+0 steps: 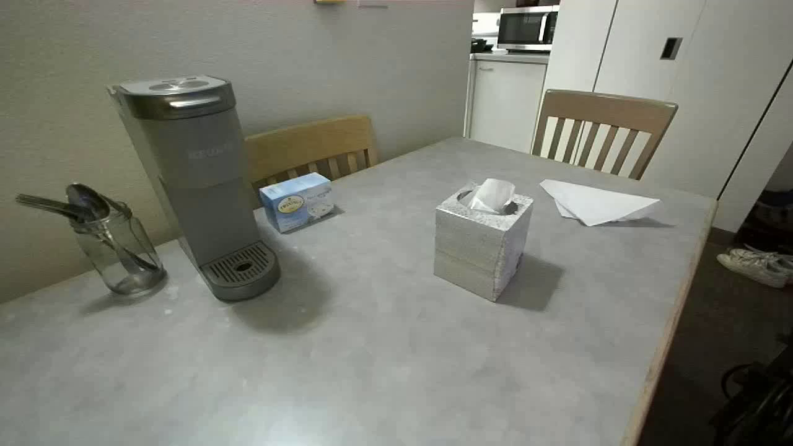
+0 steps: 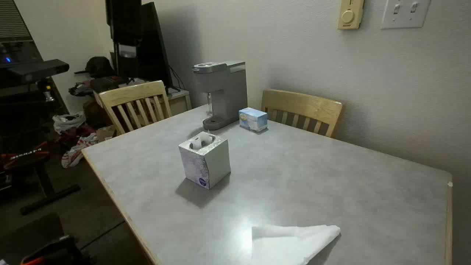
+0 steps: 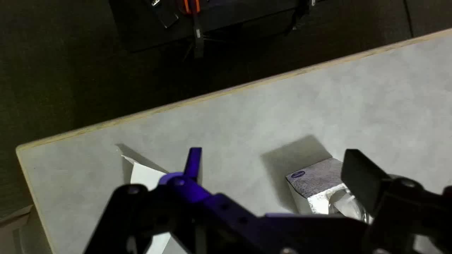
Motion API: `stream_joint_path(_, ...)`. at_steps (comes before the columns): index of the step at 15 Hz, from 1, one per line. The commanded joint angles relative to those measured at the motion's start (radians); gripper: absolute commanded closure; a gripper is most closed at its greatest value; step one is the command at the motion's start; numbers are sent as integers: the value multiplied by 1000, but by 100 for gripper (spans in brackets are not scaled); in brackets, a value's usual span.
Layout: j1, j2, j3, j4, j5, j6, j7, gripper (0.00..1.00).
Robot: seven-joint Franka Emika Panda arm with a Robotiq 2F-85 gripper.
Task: Take one piece of tissue from the tissue box and put it on the table
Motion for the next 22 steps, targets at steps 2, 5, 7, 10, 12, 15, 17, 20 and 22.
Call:
stream_joint_path(2,-7,6,7,4,5,3,0,0)
stream_joint_path(5,0,27,12,14,18,9,-4,0)
stream_joint_path(7,8,44,16,21,36,24,-9,0)
stream_joint_path(10,26,88,25,38,76,73,-7,0)
stream_joint_path(12,35,120,33,51,102,106,-10,0)
stream_joint_path(15,47,176,53,80,121,160,3,0)
stream_joint_path(17,56,219,67,108,124,188,6,0)
stream_joint_path(20,67,282,86,151,135,208,12,0)
stream_joint_path(22,74,321,98,177,147,215,14,0)
